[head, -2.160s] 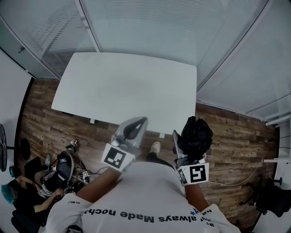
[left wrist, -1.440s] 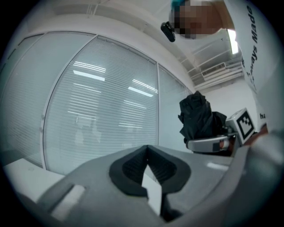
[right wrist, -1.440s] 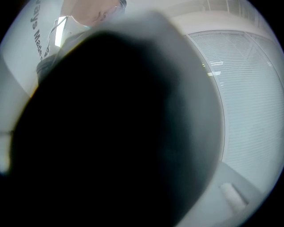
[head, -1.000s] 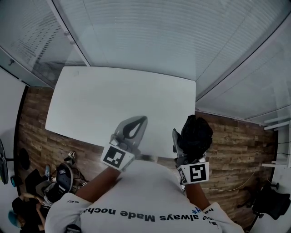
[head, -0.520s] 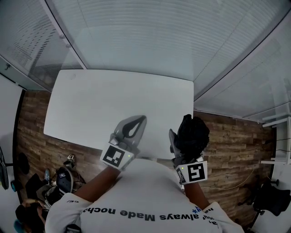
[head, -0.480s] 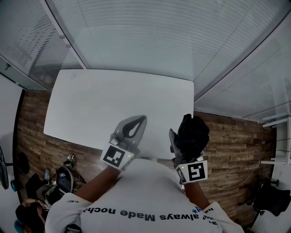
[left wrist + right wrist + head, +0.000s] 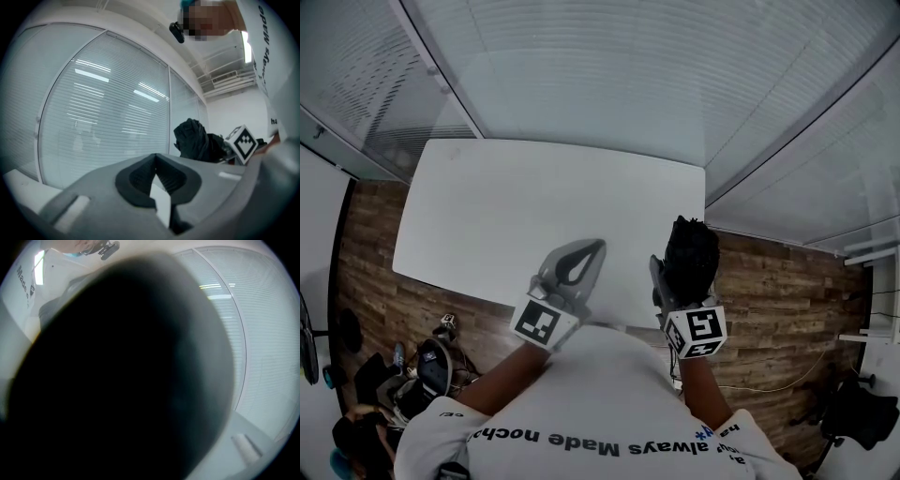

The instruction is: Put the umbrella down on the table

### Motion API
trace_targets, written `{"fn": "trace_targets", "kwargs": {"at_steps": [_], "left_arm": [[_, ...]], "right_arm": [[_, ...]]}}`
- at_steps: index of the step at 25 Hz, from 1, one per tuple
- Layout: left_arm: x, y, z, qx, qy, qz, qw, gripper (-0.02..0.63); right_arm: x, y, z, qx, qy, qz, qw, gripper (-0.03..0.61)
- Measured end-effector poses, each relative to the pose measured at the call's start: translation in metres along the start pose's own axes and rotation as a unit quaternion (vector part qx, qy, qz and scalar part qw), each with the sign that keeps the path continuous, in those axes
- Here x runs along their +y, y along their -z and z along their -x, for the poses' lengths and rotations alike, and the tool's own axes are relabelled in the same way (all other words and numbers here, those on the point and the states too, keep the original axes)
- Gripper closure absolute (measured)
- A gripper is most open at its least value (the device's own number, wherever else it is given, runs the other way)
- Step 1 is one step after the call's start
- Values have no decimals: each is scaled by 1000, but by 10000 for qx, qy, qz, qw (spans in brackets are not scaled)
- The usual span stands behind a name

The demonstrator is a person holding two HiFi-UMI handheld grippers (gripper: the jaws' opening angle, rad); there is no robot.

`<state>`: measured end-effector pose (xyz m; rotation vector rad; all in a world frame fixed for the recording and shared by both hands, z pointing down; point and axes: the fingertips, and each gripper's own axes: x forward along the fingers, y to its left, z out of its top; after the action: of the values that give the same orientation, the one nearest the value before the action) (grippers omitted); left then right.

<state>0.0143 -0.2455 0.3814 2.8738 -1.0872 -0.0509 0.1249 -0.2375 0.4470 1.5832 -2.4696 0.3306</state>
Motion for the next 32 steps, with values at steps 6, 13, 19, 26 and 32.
{"fn": "trace_targets", "kwargs": {"at_steps": [6,13,19,26,32], "left_arm": [[-2,-2,1,-13,-8,-16,10000,611],[-3,0,4,-13,-35,-5,10000,611],[-6,-1,5,-22,-20,27,10000,611],[-8,1,8,-10,-39,42,10000,611],[-8,2,10,5,-44,53,10000,611]], "right_arm": [[-9,35,-16,541,4,-182,9984,360],[-16,81,-37,1123,-42,-307,9932,360],[-24,127,-54,1641,-56,-340,9858,362],[-31,179,-71,2246,-135,-463,9733,362],[-37,218,-86,2761,-133,-555,9594,364]]}}
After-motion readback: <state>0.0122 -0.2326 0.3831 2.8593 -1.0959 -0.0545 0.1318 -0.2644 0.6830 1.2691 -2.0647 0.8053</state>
